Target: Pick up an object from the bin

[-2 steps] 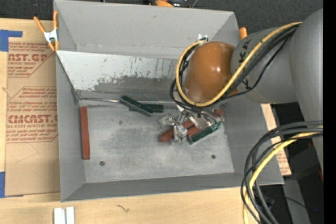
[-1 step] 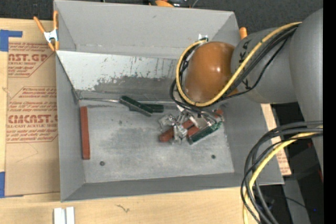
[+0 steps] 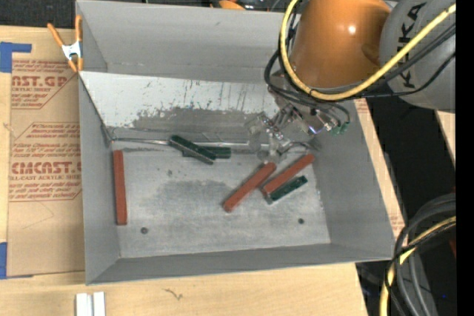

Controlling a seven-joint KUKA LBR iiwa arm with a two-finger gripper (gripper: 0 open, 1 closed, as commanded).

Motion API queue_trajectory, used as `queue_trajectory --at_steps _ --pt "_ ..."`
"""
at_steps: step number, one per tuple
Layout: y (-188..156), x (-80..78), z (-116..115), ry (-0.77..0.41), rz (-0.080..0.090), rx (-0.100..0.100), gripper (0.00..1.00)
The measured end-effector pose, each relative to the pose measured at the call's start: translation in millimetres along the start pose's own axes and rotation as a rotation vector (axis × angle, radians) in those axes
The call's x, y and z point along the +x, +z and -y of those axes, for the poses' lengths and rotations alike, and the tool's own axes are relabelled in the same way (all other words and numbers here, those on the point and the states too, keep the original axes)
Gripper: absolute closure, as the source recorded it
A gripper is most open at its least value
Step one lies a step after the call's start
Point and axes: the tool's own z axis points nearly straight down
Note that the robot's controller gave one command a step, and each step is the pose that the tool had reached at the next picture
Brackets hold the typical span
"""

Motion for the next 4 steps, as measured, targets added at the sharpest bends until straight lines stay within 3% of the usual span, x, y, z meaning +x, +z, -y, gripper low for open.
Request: queue_trajectory --at_steps 1,2,3,4 --pt "5 1.5 -1 0.0 -0.007 -0.006 0.0" --pt "167 21.6 28 -0.082 -0.014 -0.011 0.0" --pt "162 19.2 29 -0.082 -0.007 -0.007 1.0" --pt "-9 4.4 19 -0.063 0.0 0.0 1.0"
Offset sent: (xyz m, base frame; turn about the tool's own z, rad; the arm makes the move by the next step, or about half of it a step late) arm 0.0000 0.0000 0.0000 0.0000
